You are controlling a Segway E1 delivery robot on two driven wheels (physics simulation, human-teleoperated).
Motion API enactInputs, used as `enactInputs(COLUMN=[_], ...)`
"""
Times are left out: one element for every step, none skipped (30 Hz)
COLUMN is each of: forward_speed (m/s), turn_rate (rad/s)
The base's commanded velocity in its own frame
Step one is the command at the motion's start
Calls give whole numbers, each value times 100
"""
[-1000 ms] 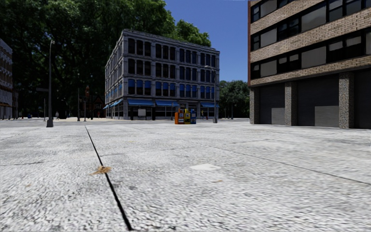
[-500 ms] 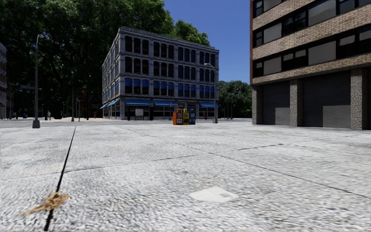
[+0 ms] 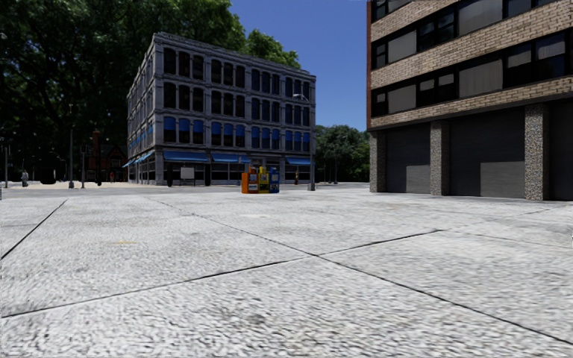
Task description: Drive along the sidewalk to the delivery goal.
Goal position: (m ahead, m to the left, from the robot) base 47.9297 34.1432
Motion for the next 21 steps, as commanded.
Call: enactInputs(forward_speed=[200, 200, 200, 200, 200, 200, 200, 200, 200, 200, 200, 200, 200, 200, 200, 200, 200, 200, 200, 200, 200], turn_rate=[-39, -39, -39, -39, -39, -35, -18, -18, 0, 0, 0, 0, 0, 0, 0, 0, 0, 0, 0, 0, 0])
